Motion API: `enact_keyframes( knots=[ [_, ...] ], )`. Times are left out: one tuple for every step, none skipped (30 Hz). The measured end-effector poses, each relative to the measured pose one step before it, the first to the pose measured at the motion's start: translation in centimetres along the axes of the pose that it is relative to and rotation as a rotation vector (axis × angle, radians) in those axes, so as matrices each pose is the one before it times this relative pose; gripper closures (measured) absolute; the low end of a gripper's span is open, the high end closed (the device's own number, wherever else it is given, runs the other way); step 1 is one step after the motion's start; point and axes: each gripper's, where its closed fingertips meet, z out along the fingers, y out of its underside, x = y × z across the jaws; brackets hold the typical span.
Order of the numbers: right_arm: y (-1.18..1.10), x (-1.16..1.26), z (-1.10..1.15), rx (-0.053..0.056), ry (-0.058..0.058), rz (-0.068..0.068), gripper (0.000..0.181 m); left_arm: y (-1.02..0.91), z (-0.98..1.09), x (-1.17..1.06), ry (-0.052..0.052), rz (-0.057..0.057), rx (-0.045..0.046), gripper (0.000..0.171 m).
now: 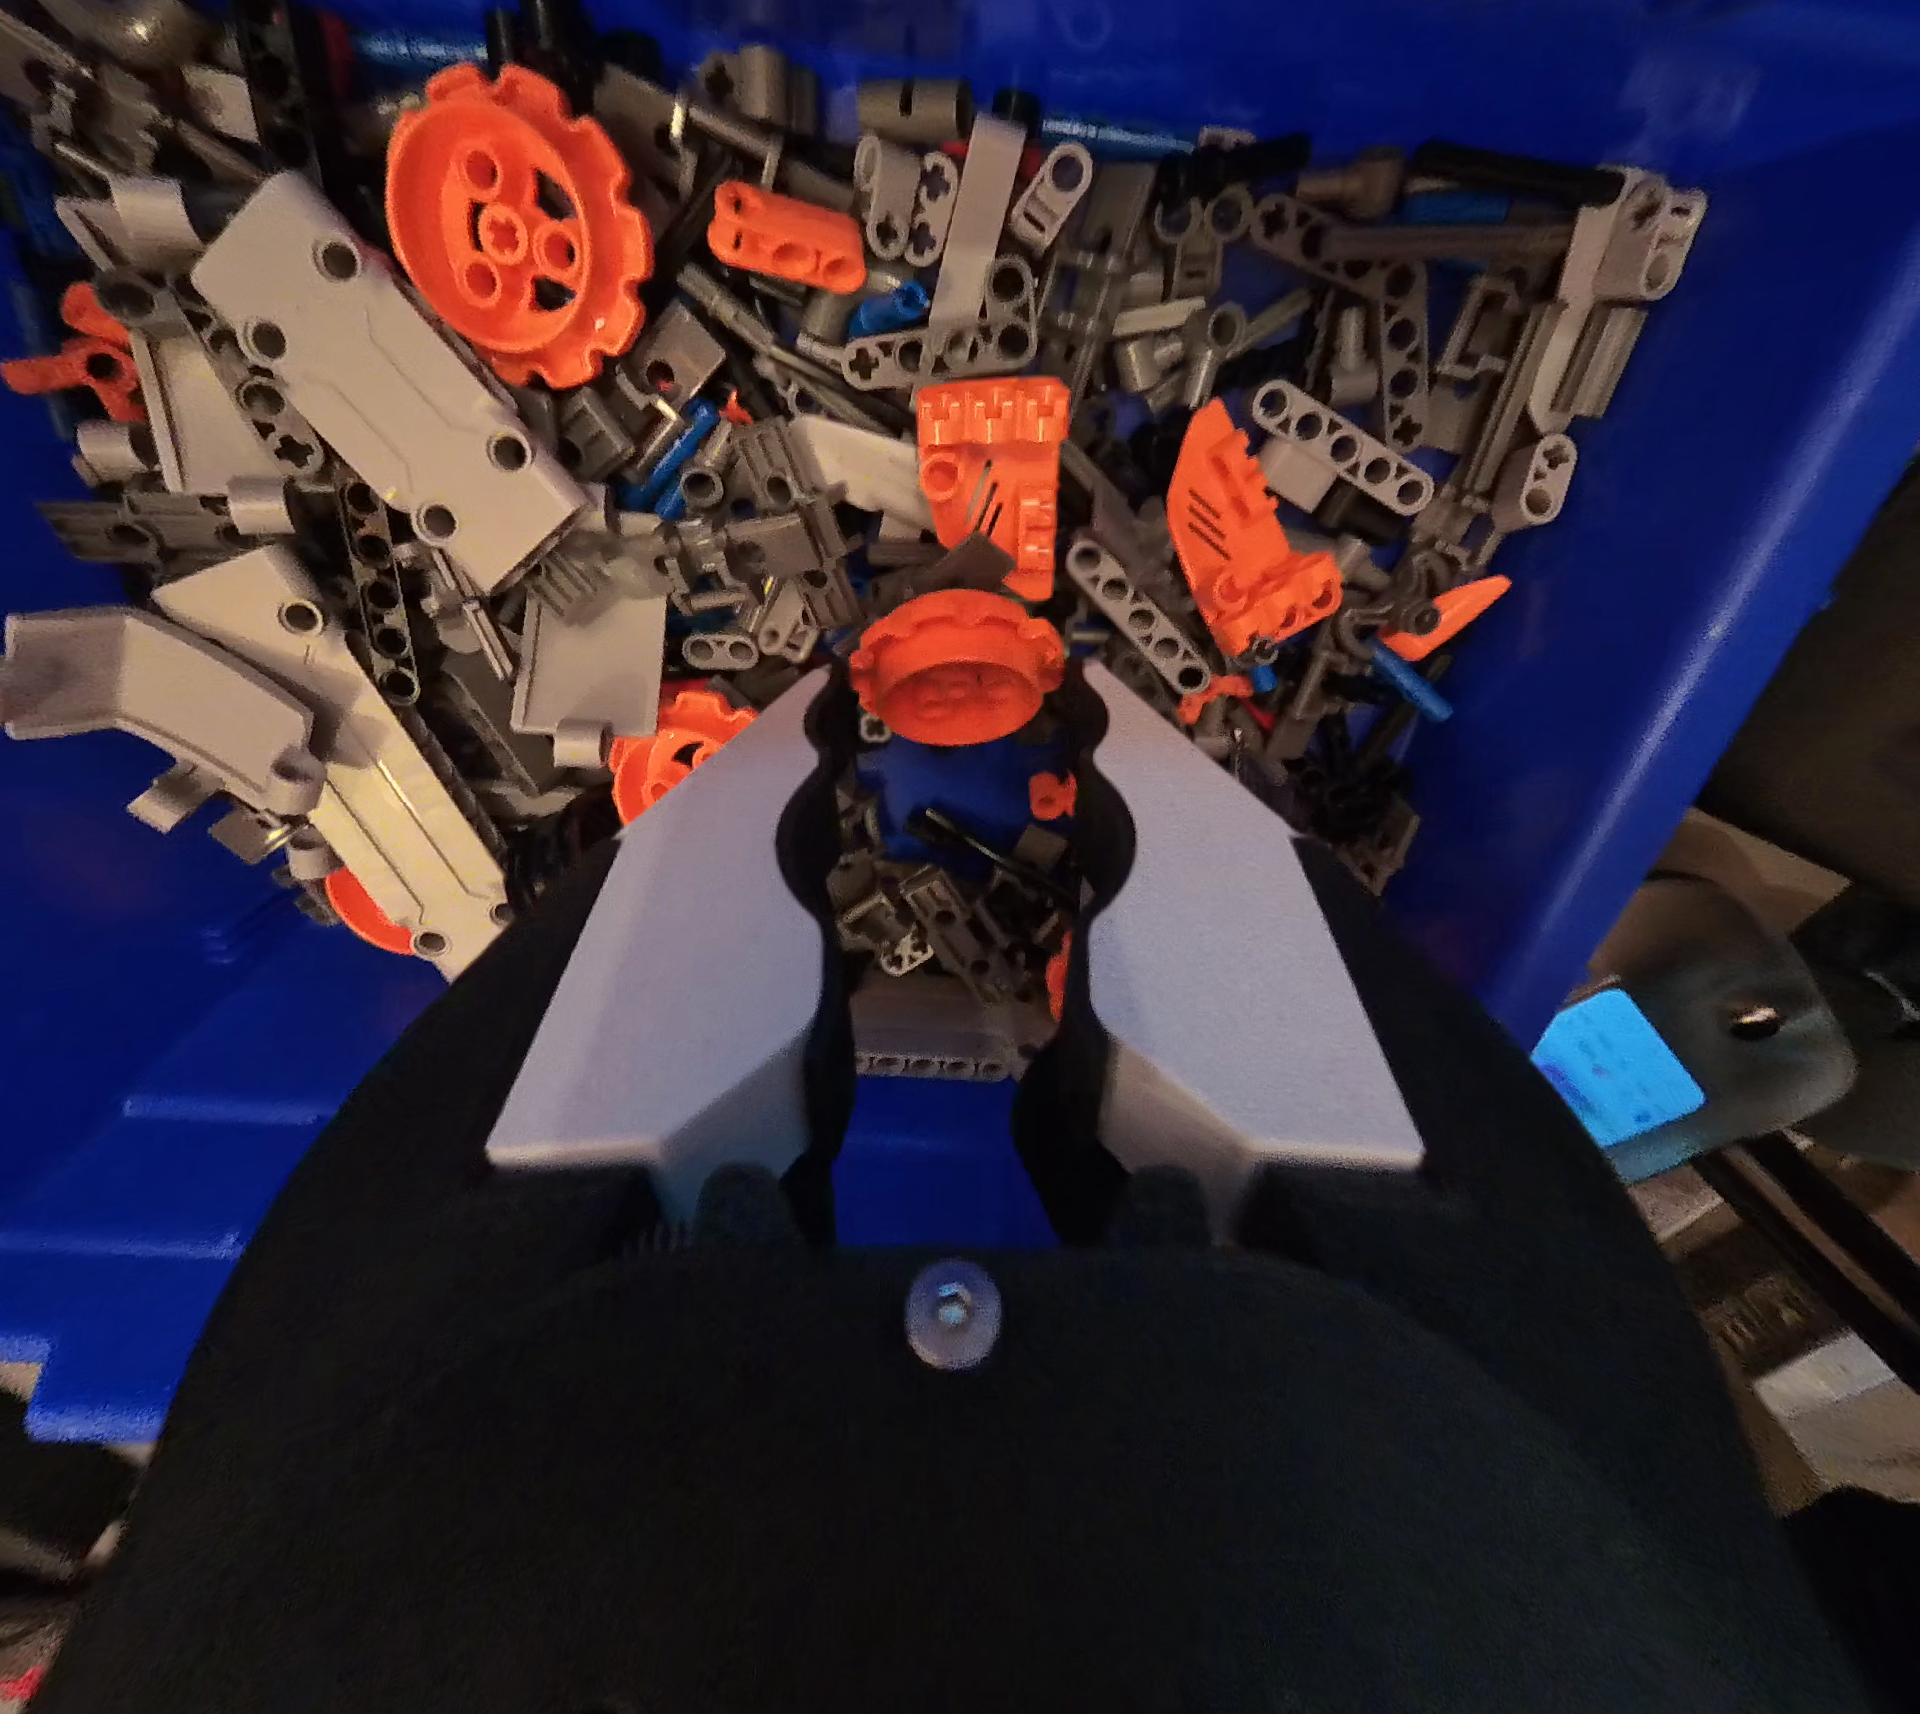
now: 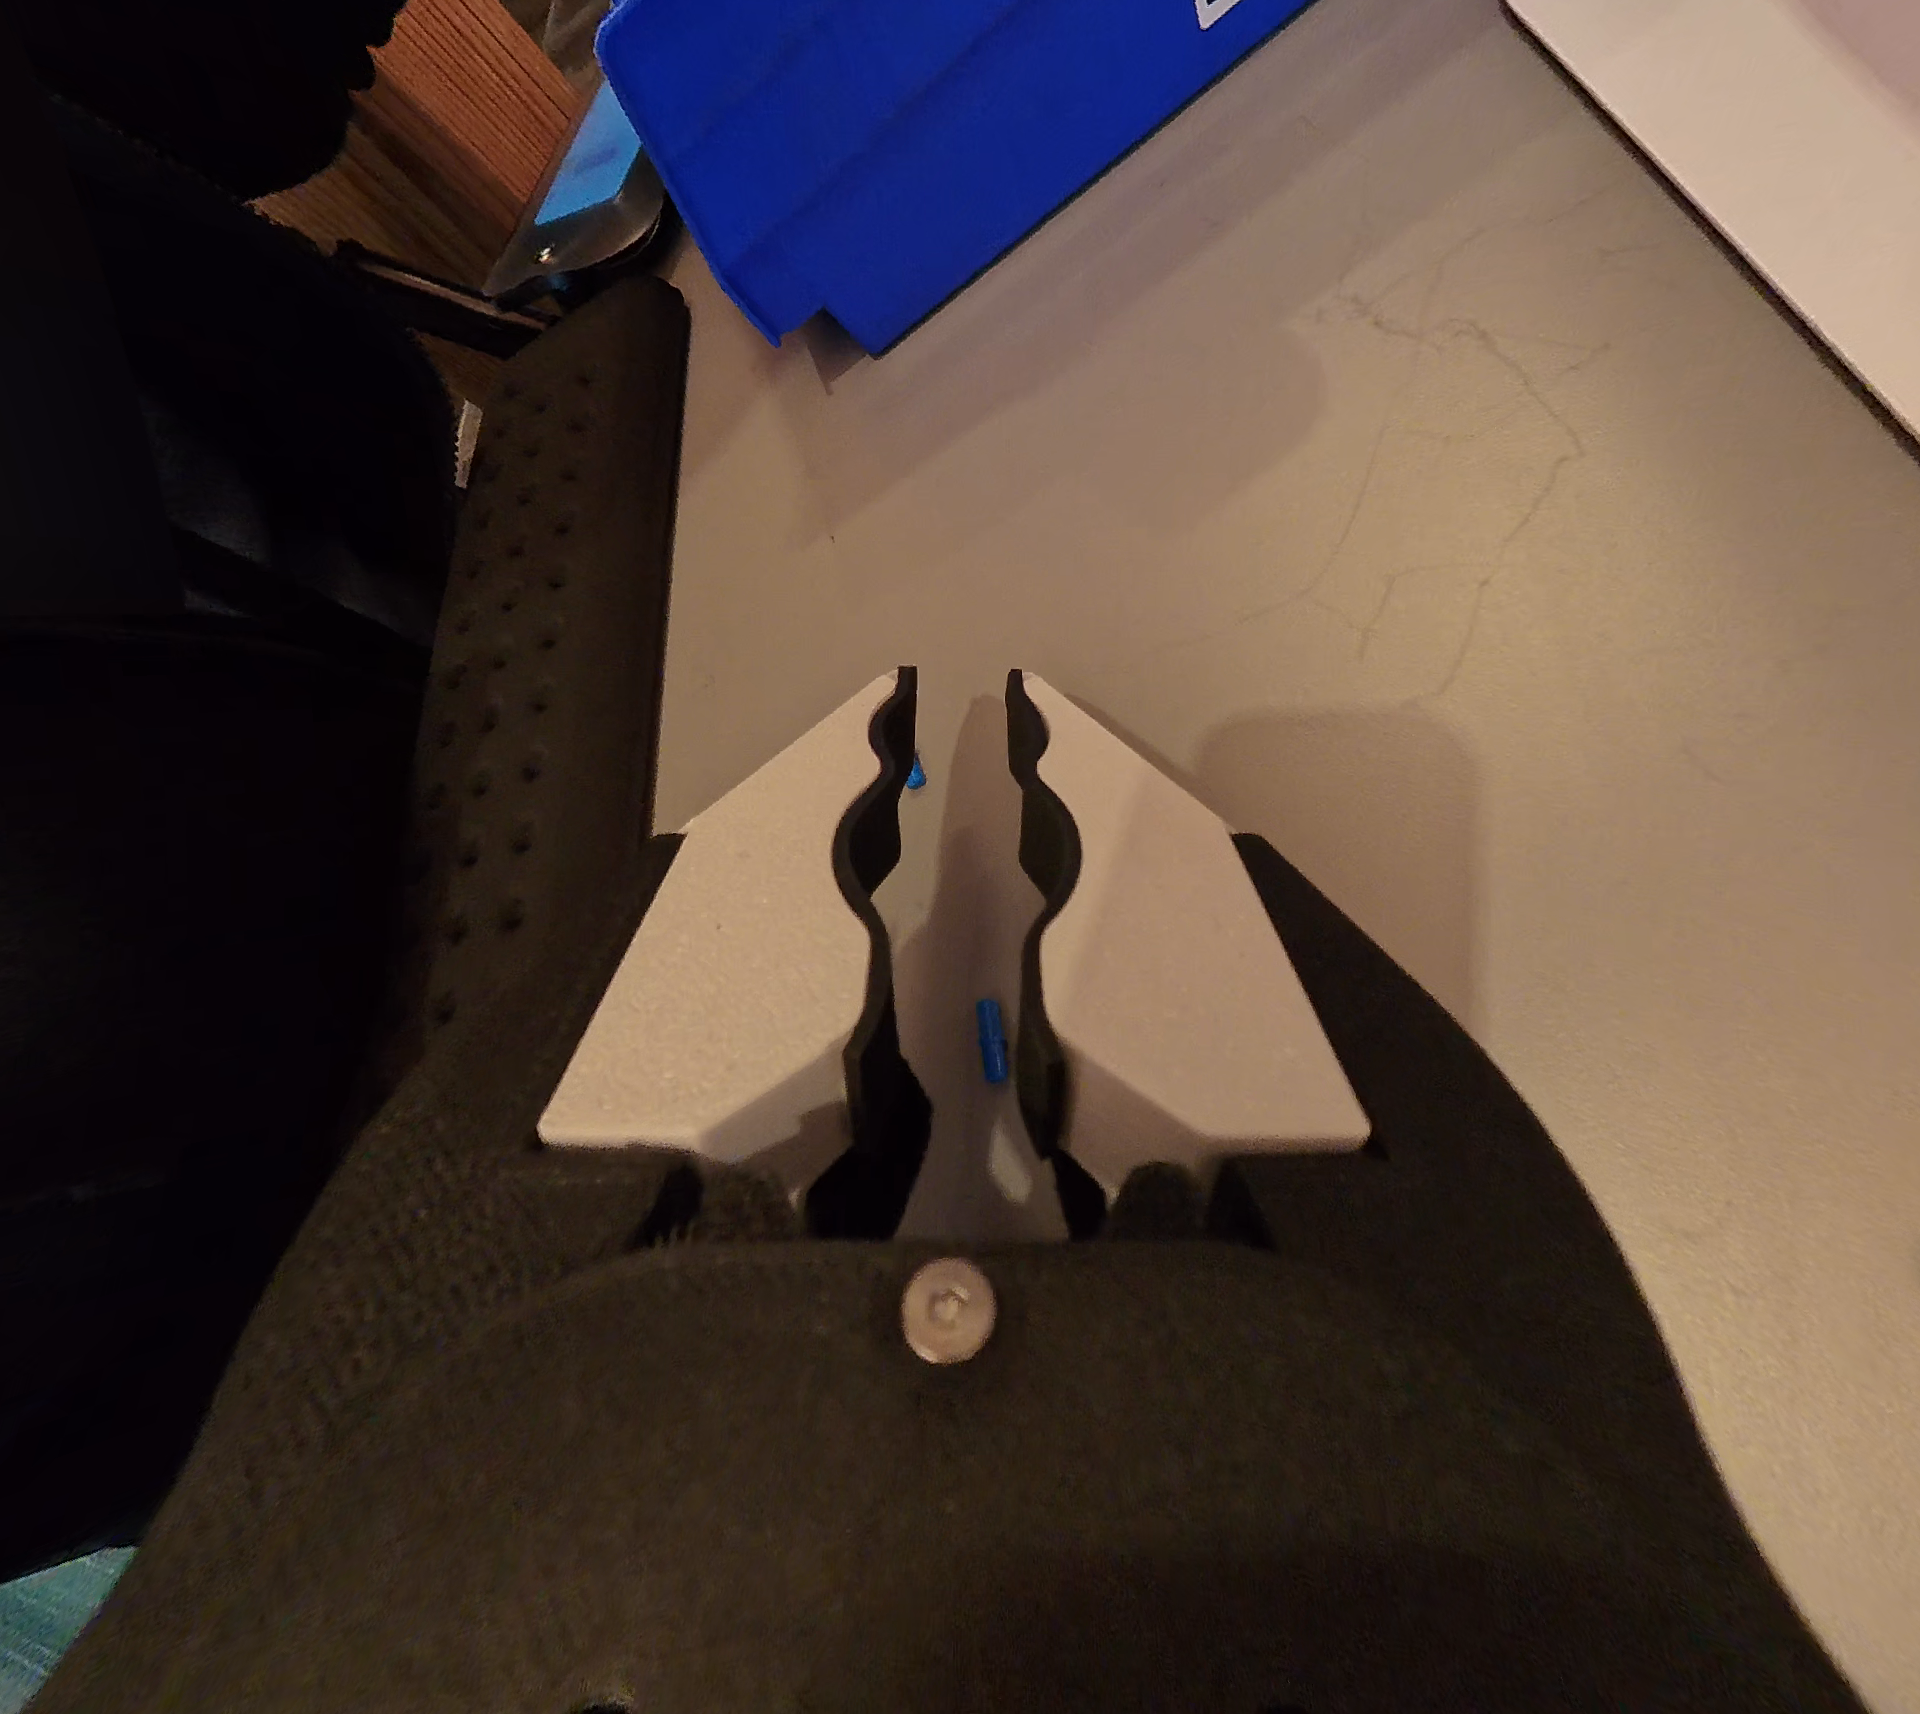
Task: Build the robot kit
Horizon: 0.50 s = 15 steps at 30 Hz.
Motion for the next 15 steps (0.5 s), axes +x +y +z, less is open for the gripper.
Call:
enact_keyframes(
  knots=[
    [0.001,0.011,-0.003,0.0,-0.0005,0.0005,0.166,-0.042,0.019,0.164,0.0082,-0.0033,0.00615,0.132],
    [0.026,0.014,0.008,-0.0006,-0.0003,0.0007,0.166,0.132,-0.039,0.1,0.0007,0.0119,0.00005,0.133],
    [0.006,0.001,0.013,-0.0001,-0.0009,0.0008,0.166,0.121,-0.121,0.049,-0.0031,0.0107,0.00317,0.133],
    [0.001,-0.004,0.003,0.0002,-0.0011,0.0003,0.166,0.266,-0.17,0.287,0.0175,-0.002,-0.00235,0.132],
    [0.003,-0.006,-0.001,-0.0002,-0.0004,0.0001,0.166,0.39,-0.216,0.354,0.0226,-0.0028,-0.00654,0.132],
    [0.002,-0.006,-0.001,-0.0002,-0.0004,0.0001,0.166,0.521,-0.209,0.204,0.012,-0.0001,-0.01118,0.132],
    [-0.007,-0.003,0.003,0.0005,-0.0003,-0.0001,0.166,0.709,-0.144,0.194,0.0134,-0.0078,-0.02269,0.133],
    [-0.002,-0.001,0.001,0.0001,0.0,0.0001,0.166,0.727,-0.104,0.281,0.0198,-0.0092,-0.02344,0.132],
    [0.016,0.011,0.008,-0.0008,-0.0002,0.0008,0.166,0.669,-0.058,0.235,0.0157,-0.0063,-0.02169,0.132],
    [0.028,0.009,0.011,-0.0011,-0.0006,0.001,0.166,0.432,-0.061,0.067,0.0034,-0.0011,-0.01015,0.132],
    [0.022,0.0,0.034,-0.0012,-0.0004,0.0005,0.166,0.322,-0.025,0.363,0.0218,-0.0057,-0.00648,0.132],
    [0.02,0.007,0.025,-0.0009,-0.0006,0.0001,0.166,0.247,0.042,0.613,0.0354,-0.0043,-0.0049,0.132],
    [0.022,-0.011,0.016,-0.0008,-0.0007,0.0004,0.166,0.221,0.059,0.383,0.017,0.0035,-0.00882,0.132],
    [0.02,0.022,0.019,-0.0011,0.0,0.0006,0.166,0.321,0.092,0.287,0.0098,0.0092,-0.0173,0.133],
    [0.024,0.02,0.013,-0.0008,0.0002,0.0009,0.166,0.109,0.075,0.301,0.0107,0.01,-0.00722,0.131]
  ],
)
